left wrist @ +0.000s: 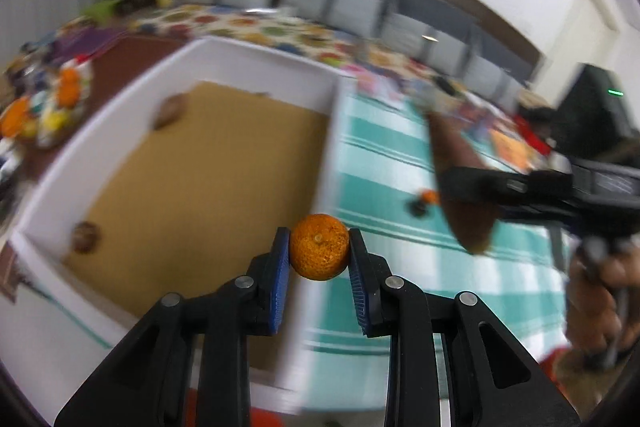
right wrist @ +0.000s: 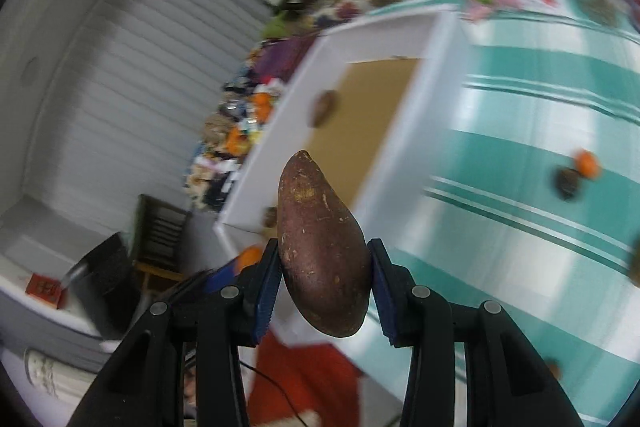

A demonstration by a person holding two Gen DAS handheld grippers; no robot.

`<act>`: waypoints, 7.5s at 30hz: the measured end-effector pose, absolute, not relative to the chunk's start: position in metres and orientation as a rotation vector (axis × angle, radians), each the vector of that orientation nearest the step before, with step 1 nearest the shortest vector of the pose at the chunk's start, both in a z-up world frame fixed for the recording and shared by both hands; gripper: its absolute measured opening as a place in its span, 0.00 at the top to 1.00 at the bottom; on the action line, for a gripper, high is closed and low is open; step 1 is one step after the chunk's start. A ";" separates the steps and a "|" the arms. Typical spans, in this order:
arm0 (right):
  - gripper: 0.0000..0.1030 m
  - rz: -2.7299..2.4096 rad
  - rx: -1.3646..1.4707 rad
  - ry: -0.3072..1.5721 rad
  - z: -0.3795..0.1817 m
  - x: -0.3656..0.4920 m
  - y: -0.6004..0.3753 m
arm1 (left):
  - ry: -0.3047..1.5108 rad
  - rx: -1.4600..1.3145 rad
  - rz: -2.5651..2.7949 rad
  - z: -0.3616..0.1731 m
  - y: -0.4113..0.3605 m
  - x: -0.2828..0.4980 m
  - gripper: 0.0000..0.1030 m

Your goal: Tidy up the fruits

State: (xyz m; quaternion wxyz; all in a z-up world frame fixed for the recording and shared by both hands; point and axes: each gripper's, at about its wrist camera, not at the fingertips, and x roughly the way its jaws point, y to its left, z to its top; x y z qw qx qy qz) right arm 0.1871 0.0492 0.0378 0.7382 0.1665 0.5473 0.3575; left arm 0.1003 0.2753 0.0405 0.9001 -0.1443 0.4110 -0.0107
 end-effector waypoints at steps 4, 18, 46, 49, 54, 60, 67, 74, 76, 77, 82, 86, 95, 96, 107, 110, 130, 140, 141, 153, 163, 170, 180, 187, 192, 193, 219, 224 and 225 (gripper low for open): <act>0.59 0.814 0.314 1.224 0.028 0.187 0.119 | 0.888 -0.278 0.111 0.021 0.318 0.112 0.73; 0.30 0.739 0.134 1.201 -0.017 0.183 0.197 | 0.956 -0.278 0.288 -0.019 0.363 0.107 0.24; 0.06 -0.258 -0.071 0.915 -0.097 0.035 -0.291 | 0.956 -0.031 0.189 -0.048 0.205 0.184 0.15; 0.06 -0.281 -0.061 0.901 -0.098 0.044 -0.303 | 0.949 -0.034 0.192 -0.045 0.201 0.181 0.15; 0.06 -0.285 -0.038 0.887 -0.103 0.046 -0.314 | 0.948 -0.052 0.211 -0.045 0.194 0.170 0.16; 0.05 -0.277 -0.008 0.911 -0.110 0.048 -0.318 | 0.949 -0.053 0.261 -0.047 0.182 0.166 0.15; 0.01 -0.273 0.040 0.935 -0.115 0.049 -0.324 | 0.913 -0.066 0.199 -0.039 0.175 0.159 0.15; 0.00 -0.271 0.048 0.937 -0.115 0.049 -0.325 | 0.716 -0.095 0.216 -0.006 0.173 0.124 0.15; 0.00 -0.272 0.046 0.937 -0.115 0.049 -0.324 | 0.649 -0.055 0.216 0.006 0.159 0.111 0.15; 0.00 -0.272 0.047 0.937 -0.115 0.049 -0.325 | 0.610 -0.042 0.200 0.011 0.150 0.103 0.15; 0.00 -0.271 0.048 0.936 -0.116 0.049 -0.324 | 0.583 -0.053 -0.029 0.012 0.104 0.076 0.12; 0.00 -0.273 0.045 0.936 -0.116 0.049 -0.324 | 0.671 -0.036 -0.168 -0.024 0.067 0.060 0.12; 0.00 -0.275 0.046 0.936 -0.116 0.049 -0.323 | 0.913 0.045 -0.283 -0.102 0.021 0.059 0.12; 0.00 -0.275 0.046 0.936 -0.116 0.049 -0.323 | 0.924 0.059 -0.281 -0.106 0.018 0.058 0.12; 0.00 -0.275 0.046 0.935 -0.116 0.049 -0.323 | 0.921 0.112 -0.263 -0.121 0.009 0.051 0.06; 0.00 -0.275 0.046 0.935 -0.116 0.049 -0.323 | 0.918 0.114 -0.258 -0.122 0.008 0.051 0.06; 0.00 -0.275 0.047 0.935 -0.116 0.050 -0.323 | 0.961 0.037 -0.331 -0.107 0.006 0.065 0.07; 0.00 -0.276 0.048 0.934 -0.116 0.050 -0.323 | 0.989 0.114 -0.341 -0.113 -0.020 0.094 0.46; 0.00 -0.276 0.048 0.934 -0.116 0.050 -0.323 | 0.979 0.122 -0.336 -0.113 -0.022 0.094 0.49; 0.00 -0.275 0.048 0.933 -0.116 0.050 -0.323 | 0.946 0.021 -0.220 -0.101 0.014 0.136 0.71; 0.00 -0.275 0.048 0.933 -0.116 0.050 -0.323 | 0.951 0.057 -0.108 -0.120 0.026 0.150 0.11; 0.00 -0.278 0.049 0.935 -0.117 0.051 -0.323 | 0.923 0.051 -0.115 -0.124 0.033 0.143 0.06; 0.23 0.086 0.589 0.908 -0.092 0.114 -0.281 | 0.914 0.042 -0.115 -0.125 0.034 0.143 0.07; 0.54 0.128 0.629 1.042 -0.115 0.186 -0.231 | 0.911 0.037 -0.120 -0.124 0.035 0.142 0.07; 0.58 0.193 0.336 1.002 -0.089 0.196 -0.180 | 0.910 0.034 -0.122 -0.124 0.035 0.142 0.07; 0.58 0.218 0.272 1.008 -0.086 0.198 -0.167 | 0.910 0.034 -0.122 -0.124 0.035 0.142 0.07; 0.00 -0.024 -0.089 0.977 -0.125 0.086 -0.226 | 0.915 0.051 -0.111 -0.125 0.031 0.143 0.06; 0.00 -0.029 -0.083 0.968 -0.127 0.085 -0.227 | 0.916 0.051 -0.110 -0.125 0.032 0.143 0.05; 0.00 -0.029 -0.082 0.968 -0.127 0.085 -0.227 | 0.916 0.051 -0.110 -0.125 0.032 0.143 0.05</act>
